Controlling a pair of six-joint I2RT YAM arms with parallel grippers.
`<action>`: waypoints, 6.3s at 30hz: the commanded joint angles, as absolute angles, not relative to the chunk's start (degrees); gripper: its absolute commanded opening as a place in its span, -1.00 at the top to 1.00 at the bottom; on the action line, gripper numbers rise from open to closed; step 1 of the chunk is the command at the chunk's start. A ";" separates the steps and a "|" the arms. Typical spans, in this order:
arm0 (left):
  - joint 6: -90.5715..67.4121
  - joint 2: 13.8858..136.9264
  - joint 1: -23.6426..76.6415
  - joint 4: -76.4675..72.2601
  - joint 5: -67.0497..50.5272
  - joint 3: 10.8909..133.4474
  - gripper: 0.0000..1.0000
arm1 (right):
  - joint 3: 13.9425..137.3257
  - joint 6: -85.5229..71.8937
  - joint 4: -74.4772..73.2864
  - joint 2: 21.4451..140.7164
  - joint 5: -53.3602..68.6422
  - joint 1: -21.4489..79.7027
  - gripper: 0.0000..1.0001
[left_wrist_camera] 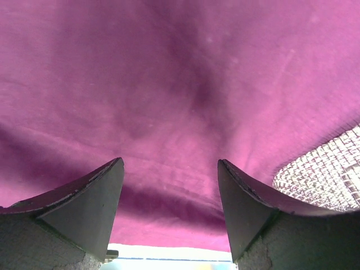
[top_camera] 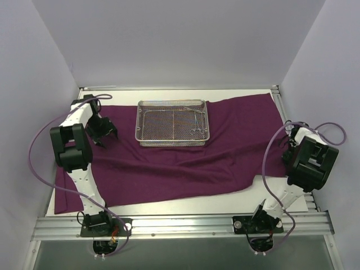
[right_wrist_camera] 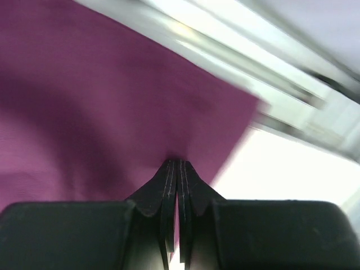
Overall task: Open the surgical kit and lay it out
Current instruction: Smooth out the surgical kit at the center of the board.
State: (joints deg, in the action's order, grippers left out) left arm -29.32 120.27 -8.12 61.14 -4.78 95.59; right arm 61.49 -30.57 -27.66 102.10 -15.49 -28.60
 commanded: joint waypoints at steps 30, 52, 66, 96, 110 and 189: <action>-23.29 133.76 -2.73 72.33 17.13 117.06 -0.88 | 119.36 -15.56 -36.22 136.66 -6.15 5.89 -0.63; -20.66 155.57 1.84 80.78 11.95 146.25 -0.80 | 104.57 -17.75 -34.10 138.95 -12.30 -6.50 -0.59; -15.38 157.15 1.23 75.94 4.66 150.73 -0.82 | 99.14 -23.99 -35.94 138.51 -7.91 -8.34 -0.59; -27.16 118.13 -4.74 71.74 41.30 89.23 0.95 | 96.25 -21.62 -33.84 119.62 -0.88 3.25 -0.51; -29.53 119.27 -13.80 68.12 47.45 86.84 0.95 | 87.80 -23.20 -29.88 113.82 3.69 4.22 -0.50; -44.05 132.54 -16.27 85.70 65.83 98.71 0.95 | 85.69 -24.08 -26.28 112.50 9.32 2.29 -0.54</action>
